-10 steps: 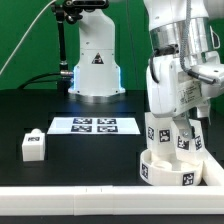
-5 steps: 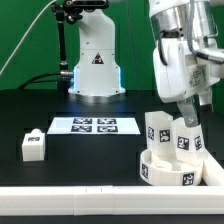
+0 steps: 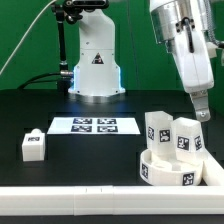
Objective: Assemble stool
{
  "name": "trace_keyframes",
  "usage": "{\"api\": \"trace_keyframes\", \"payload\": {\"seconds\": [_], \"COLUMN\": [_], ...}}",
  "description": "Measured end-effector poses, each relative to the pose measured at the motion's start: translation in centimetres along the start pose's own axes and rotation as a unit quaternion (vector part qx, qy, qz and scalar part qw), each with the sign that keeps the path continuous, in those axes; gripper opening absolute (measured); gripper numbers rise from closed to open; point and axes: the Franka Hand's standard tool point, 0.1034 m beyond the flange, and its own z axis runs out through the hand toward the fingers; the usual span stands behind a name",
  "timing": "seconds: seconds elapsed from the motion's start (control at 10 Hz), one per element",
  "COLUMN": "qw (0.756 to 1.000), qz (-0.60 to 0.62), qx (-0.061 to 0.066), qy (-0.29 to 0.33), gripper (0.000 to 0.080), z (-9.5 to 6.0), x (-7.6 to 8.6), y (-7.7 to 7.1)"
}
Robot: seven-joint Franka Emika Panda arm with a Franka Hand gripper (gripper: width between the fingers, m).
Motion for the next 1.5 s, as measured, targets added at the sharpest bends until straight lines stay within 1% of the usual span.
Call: {"api": "trace_keyframes", "payload": {"seconds": [0.2, 0.3, 0.4, 0.5, 0.7, 0.8, 0.9, 1.1, 1.2, 1.3, 1.5], "qw": [0.99, 0.978, 0.963, 0.955, 0.939, 0.922, 0.891, 0.8, 0.772, 0.751, 0.703], "qz": [-0.136, -0.204, -0.266, -0.294, -0.342, -0.385, -0.45, -0.596, -0.631, -0.656, -0.706], "qx": [-0.025, -0.039, -0.048, -0.045, -0.046, -0.046, -0.05, -0.069, -0.073, -0.076, -0.076], "qy": [0.004, 0.004, 0.003, 0.004, 0.002, 0.0, 0.003, 0.017, 0.018, 0.02, 0.02], "gripper": [0.0648, 0.0648, 0.0648, 0.0648, 0.0648, 0.0648, 0.0648, 0.0648, 0.0648, 0.0648, 0.0648], "z": [-0.36, -0.42, -0.47, -0.47, -0.46, -0.47, -0.49, -0.54, -0.51, -0.46, -0.44], "x": [-0.04, -0.21, -0.34, -0.22, -0.19, -0.13, -0.04, -0.08, -0.15, -0.23, 0.04], "y": [-0.33, -0.35, -0.51, -0.62, -0.61, -0.62, -0.63, -0.67, -0.62, -0.58, -0.67]}}
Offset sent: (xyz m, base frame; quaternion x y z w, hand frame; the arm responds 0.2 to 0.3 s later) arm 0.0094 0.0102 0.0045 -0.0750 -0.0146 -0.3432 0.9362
